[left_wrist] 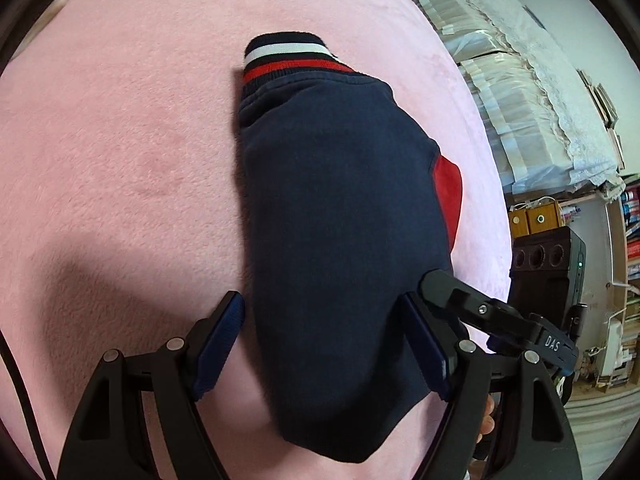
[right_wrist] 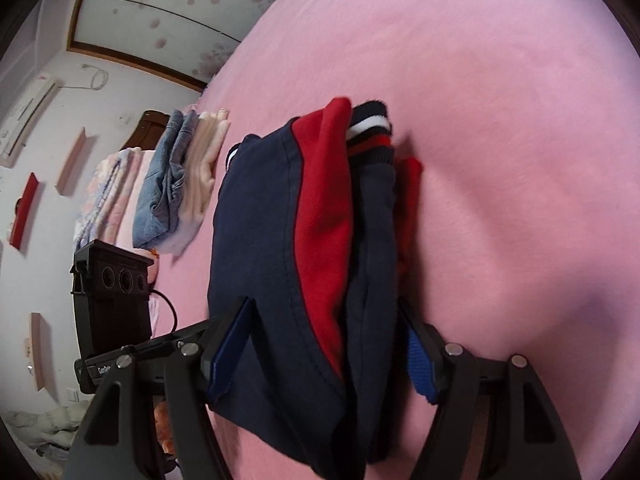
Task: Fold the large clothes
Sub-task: 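Grasp the navy bundle with both tools and lift it off the bed, then carry the navy bundle with both tools onto the folded jeans stack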
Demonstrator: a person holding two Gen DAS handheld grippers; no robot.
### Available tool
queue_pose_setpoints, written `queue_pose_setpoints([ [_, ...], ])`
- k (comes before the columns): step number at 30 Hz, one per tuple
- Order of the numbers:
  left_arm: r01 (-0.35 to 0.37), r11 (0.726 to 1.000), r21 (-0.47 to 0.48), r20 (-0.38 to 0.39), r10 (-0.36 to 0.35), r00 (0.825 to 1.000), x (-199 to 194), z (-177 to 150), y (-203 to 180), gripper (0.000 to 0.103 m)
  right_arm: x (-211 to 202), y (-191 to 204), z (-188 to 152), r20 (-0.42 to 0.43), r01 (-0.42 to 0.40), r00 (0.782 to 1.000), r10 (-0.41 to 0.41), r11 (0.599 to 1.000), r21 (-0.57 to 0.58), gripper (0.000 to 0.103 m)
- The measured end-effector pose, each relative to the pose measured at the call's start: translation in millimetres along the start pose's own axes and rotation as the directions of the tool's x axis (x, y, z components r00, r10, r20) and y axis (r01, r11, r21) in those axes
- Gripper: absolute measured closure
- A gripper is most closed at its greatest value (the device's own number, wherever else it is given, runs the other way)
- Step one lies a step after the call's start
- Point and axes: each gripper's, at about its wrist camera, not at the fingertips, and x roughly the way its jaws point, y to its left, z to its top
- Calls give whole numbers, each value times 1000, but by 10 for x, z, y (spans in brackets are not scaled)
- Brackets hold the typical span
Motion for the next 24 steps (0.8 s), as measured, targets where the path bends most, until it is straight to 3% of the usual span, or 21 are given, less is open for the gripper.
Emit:
queue_pose_setpoints([
  [2,-7,1000,8,2,7,1000,11,11,-18,25,15,-13,-9,8,-13,1000,13,1000,-2,40],
  [7,-37,999,26,7,37,999,35,44,-132,37,0,-43,-25,27,-21,999,21,1000,1,51],
  [13,-100,994,50,25,98,995,31,65,-268,47,-30,-4,-40,41,13,999,-12,1000,-19,58],
  [18,-113,991,69,45,110,993,-66,79,-355,62,-84,95,-63,63,39,997,-36,998,-39,66],
  [24,-129,987,96,59,124,991,-240,19,-519,67,-200,281,-155,87,72,994,-66,995,-72,71],
])
